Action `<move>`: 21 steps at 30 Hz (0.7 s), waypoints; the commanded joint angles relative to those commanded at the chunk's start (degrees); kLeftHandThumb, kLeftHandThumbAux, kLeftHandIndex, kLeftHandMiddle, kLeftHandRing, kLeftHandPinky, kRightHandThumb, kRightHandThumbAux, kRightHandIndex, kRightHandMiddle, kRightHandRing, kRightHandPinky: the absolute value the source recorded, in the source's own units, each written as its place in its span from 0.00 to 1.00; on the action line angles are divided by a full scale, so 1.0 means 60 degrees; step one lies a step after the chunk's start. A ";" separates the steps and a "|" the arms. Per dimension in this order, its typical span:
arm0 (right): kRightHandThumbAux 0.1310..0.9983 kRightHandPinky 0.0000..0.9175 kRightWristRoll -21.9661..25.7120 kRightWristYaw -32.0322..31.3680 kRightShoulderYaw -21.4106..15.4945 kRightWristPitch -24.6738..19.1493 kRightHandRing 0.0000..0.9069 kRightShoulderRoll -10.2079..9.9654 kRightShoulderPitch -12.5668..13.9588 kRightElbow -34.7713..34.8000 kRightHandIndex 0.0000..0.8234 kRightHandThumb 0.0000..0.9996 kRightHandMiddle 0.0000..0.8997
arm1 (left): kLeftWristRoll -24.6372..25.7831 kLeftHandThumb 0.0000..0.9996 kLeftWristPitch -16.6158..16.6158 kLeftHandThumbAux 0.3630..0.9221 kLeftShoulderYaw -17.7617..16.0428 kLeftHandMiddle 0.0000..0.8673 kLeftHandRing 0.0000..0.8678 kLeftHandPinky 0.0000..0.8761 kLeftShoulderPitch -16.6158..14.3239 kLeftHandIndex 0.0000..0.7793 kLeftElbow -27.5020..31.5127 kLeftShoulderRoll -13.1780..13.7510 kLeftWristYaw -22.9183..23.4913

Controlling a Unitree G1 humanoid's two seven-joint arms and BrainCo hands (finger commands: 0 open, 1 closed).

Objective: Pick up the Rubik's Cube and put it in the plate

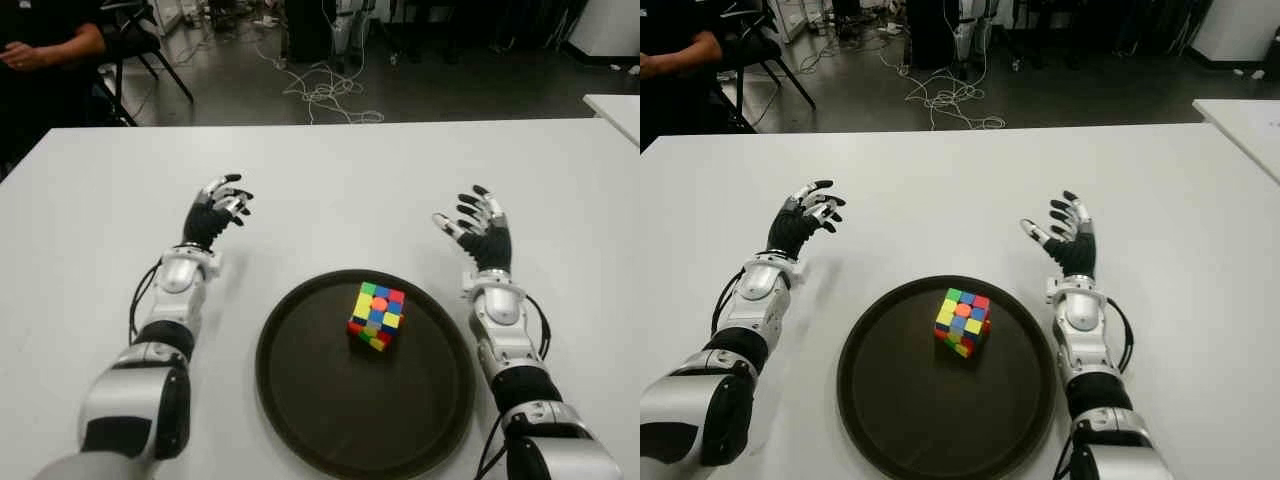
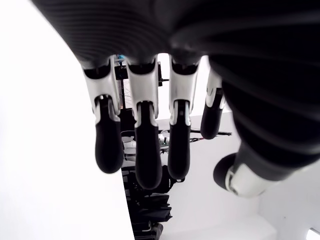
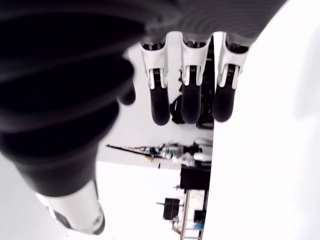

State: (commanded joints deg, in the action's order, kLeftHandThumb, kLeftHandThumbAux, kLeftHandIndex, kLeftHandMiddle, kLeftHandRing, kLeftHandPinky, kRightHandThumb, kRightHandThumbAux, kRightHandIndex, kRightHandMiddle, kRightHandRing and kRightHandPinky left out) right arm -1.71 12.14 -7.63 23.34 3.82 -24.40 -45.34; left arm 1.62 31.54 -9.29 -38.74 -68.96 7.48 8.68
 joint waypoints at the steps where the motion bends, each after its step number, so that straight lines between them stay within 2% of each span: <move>1: 0.78 0.23 -0.0044 0.0066 0.0010 0.0000 0.28 0.0008 -0.0011 -0.0023 0.22 0.08 0.30 | 0.0009 0.16 -0.0003 0.51 -0.0006 0.49 0.58 0.63 0.0001 0.30 0.0012 0.0001 -0.0009; 10: 0.77 0.18 -0.0222 0.0305 0.0059 0.0129 0.26 0.0029 -0.0049 -0.0189 0.21 0.05 0.29 | 0.0210 0.18 -0.0101 0.56 -0.0155 0.50 0.59 0.65 -0.0001 0.31 0.0064 -0.0038 0.0089; 21: 0.77 0.22 -0.0213 0.0313 0.0055 0.0368 0.27 -0.0009 -0.0112 -0.0354 0.20 0.09 0.29 | 0.0250 0.17 -0.0201 0.55 -0.0159 0.47 0.58 0.63 -0.0023 0.29 0.0046 -0.0005 0.0075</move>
State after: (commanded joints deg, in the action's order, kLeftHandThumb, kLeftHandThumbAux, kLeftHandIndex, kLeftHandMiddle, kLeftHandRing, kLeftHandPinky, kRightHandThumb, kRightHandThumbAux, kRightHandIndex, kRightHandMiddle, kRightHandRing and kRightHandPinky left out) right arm -2.98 14.02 -7.30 25.54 3.77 -25.07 -47.46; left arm 3.12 30.33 -10.24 -38.88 -68.68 7.45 9.13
